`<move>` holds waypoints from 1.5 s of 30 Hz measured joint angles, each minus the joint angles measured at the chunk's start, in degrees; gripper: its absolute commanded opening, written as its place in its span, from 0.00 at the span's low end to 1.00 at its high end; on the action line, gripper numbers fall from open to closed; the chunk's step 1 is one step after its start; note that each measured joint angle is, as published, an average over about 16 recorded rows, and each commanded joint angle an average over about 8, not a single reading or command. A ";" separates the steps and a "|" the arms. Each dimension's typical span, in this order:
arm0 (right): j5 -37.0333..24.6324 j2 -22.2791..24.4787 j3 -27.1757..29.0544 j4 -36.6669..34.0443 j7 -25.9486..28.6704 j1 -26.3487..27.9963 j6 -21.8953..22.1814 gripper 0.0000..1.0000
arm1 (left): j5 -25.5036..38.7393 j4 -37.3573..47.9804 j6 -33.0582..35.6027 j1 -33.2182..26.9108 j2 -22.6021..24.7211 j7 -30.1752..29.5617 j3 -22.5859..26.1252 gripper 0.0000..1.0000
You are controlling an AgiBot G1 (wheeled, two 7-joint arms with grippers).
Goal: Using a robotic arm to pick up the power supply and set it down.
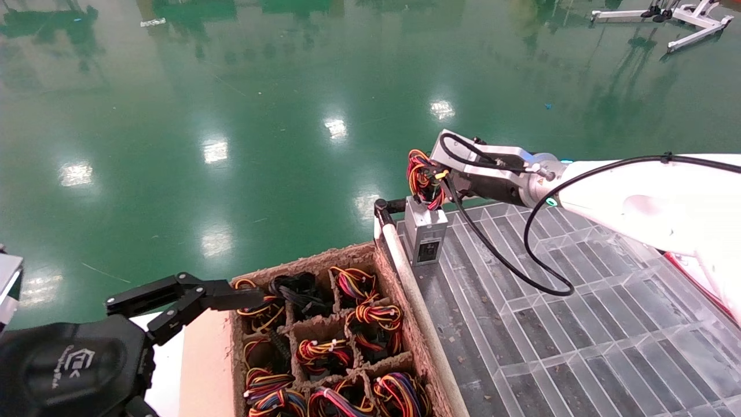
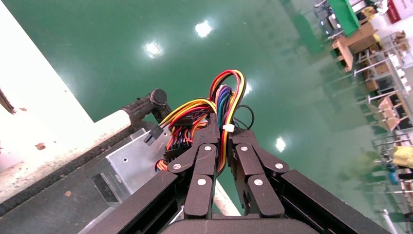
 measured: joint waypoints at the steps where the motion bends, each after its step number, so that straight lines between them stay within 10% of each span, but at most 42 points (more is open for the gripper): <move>1: 0.02 0.04 0.01 -0.06 0.04 0.00 -0.14 0.76 | 0.00 0.00 0.00 0.00 0.00 0.00 0.00 1.00; 4: 0.09 0.13 0.05 -0.21 0.15 -0.01 -0.42 1.00 | 0.00 0.00 0.00 0.00 0.00 0.00 0.00 1.00; 45: 3.37 5.05 1.82 1.43 9.13 1.41 -8.87 1.00 | -0.02 0.05 -0.03 0.00 -0.01 0.02 0.01 1.00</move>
